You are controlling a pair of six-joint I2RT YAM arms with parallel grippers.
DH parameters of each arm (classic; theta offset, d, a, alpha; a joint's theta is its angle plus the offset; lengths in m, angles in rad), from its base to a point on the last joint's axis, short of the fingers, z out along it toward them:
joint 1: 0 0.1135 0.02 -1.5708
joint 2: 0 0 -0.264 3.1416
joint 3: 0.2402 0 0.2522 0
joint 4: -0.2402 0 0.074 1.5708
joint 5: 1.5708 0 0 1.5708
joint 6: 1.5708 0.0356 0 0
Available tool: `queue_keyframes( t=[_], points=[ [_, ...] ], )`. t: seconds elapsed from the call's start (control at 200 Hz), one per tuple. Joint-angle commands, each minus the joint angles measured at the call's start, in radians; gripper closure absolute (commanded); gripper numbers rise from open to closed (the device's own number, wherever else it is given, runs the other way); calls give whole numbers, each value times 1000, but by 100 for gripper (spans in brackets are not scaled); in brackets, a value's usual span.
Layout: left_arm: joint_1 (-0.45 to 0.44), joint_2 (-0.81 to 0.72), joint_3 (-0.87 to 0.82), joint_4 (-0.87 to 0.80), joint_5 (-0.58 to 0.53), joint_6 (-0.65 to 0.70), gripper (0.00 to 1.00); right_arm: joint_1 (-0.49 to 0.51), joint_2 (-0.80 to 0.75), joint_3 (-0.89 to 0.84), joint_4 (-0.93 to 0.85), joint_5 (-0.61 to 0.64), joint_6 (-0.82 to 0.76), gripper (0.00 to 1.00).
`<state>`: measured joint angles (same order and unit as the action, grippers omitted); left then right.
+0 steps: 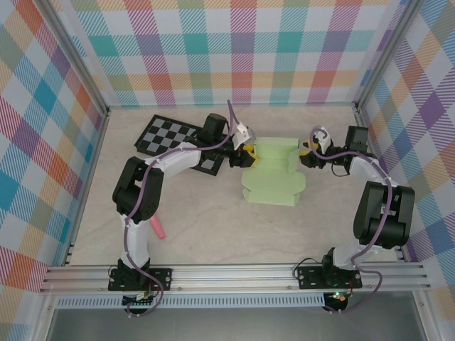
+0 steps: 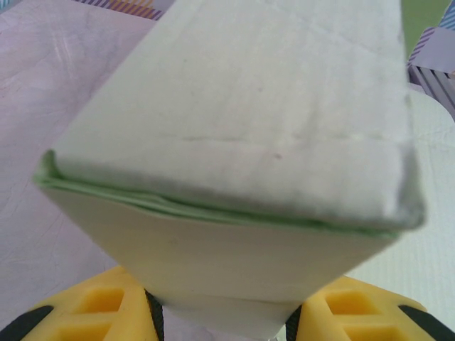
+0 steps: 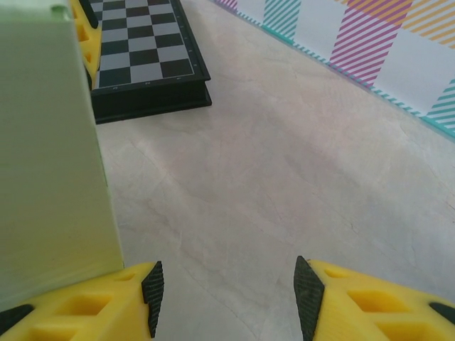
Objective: Fold the paper box
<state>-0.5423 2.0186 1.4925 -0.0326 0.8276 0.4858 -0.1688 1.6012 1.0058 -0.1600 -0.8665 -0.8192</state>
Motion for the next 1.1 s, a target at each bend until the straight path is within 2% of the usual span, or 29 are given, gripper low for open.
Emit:
queue_keyframes(
  t=[0.0,0.675,0.785,0.925,1.095],
  points=[
    [1,11,-11,43,-67,12,66,29,-13,19,-98,-123,-65,45],
    [21,-9,-31,-14,-83,115,66,21,24,74,-254,-33,-169,44],
    [21,-11,-30,-13,-65,115,66,27,34,71,-199,-66,-133,44],
    [20,-16,-32,-10,-47,115,66,49,32,29,-71,21,-85,44],
    [19,-21,-37,-10,-44,120,66,47,32,5,15,19,-40,44]
  ],
)
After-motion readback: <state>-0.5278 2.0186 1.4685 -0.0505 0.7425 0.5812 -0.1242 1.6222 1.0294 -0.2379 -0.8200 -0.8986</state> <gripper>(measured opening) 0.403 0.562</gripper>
